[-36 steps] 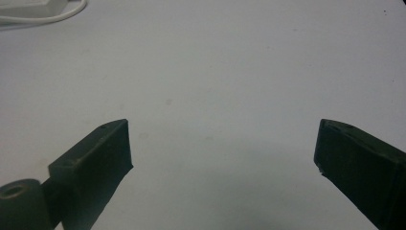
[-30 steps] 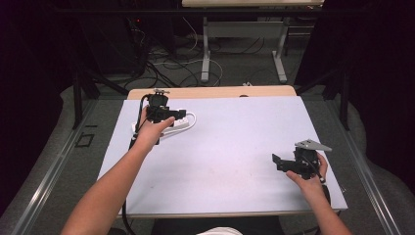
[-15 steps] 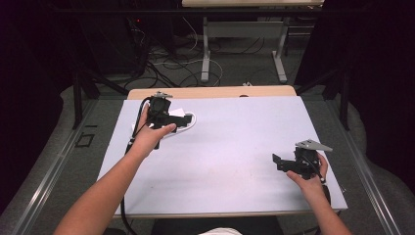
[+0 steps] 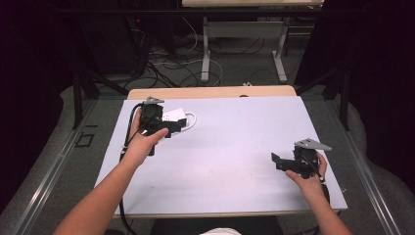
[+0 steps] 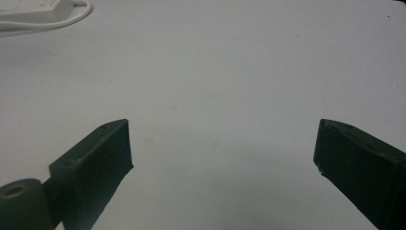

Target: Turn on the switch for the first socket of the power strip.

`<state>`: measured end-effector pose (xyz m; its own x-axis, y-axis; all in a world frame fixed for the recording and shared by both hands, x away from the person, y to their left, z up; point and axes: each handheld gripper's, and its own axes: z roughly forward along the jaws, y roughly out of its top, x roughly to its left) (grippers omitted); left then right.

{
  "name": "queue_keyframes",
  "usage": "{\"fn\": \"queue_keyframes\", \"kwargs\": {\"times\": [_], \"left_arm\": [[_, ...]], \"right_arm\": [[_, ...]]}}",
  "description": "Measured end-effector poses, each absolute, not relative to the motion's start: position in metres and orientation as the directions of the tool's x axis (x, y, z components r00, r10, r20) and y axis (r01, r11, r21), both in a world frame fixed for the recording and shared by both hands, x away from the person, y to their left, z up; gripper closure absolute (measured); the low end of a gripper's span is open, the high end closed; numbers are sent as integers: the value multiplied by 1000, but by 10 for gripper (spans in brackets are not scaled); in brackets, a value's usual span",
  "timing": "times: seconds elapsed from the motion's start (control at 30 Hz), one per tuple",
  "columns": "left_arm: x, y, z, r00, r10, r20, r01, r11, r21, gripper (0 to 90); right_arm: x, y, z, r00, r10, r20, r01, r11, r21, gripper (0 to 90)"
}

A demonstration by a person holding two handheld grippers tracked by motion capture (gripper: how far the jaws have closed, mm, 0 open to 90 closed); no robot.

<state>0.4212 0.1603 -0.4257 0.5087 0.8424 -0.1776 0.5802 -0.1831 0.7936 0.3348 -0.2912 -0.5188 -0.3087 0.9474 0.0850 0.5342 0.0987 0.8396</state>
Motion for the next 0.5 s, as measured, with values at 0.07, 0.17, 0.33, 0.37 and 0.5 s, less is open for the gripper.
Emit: {"fn": "queue_keyframes", "kwargs": {"times": [0.07,0.17,0.33,0.37,0.5], "left_arm": [[417,164,-425,505,844,-179,572,-173,802,2],[410,170,-422,502,845,-183,569,-163,806,2],[400,180,-421,490,853,-178,561,-152,814,2],[398,182,-421,490,853,-178,564,-154,811,2],[389,191,-423,471,867,-164,553,-145,821,2]], "right_arm": [[335,-291,-519,-310,947,80,535,104,839,51],[335,-291,-519,-312,946,84,534,101,840,51],[334,-292,-519,-307,948,87,535,97,839,51],[334,-292,-519,-307,948,84,534,99,840,51],[334,-292,-518,-309,948,82,532,101,840,51]]}}
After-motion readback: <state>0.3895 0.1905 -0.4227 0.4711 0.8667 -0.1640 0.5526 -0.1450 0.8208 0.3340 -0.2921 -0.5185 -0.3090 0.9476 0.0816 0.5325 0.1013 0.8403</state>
